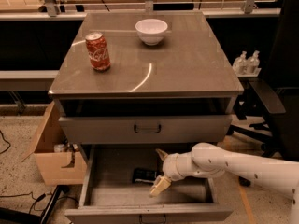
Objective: Pick rxbar blueberry from middle drawer and place on counter
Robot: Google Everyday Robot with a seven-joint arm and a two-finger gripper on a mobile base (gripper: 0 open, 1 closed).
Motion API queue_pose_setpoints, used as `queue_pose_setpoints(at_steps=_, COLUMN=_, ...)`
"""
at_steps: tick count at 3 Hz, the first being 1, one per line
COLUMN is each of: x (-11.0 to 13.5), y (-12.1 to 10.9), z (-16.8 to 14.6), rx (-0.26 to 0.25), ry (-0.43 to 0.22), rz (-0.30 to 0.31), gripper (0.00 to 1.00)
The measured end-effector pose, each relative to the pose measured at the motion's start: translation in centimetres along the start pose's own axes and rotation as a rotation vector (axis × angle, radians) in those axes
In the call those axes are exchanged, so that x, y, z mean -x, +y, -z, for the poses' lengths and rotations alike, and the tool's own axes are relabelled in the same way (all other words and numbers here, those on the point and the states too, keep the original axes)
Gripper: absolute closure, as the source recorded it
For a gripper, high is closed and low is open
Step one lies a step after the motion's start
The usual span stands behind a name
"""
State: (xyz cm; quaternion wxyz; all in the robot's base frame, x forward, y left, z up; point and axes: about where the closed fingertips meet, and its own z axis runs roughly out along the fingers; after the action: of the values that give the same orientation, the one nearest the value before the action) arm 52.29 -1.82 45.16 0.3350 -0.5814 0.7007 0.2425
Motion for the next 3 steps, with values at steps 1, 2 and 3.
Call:
queue_pose_setpoints(at_steps=1, x=-0.1, y=-0.4, z=-2.7, rx=0.026, ry=-0.036, rz=0.021, gripper=0.00)
queue_pose_setpoints(at_steps=2, x=-1.2, y=-0.4, z=-4.6, rx=0.041, ry=-0.054, rz=0.036, gripper=0.00)
queue_pose_setpoints(at_steps=3, x=-2.6, y=-0.8, z=-6.3, rx=0.056, ry=-0.059, rz=0.041, gripper=0.00)
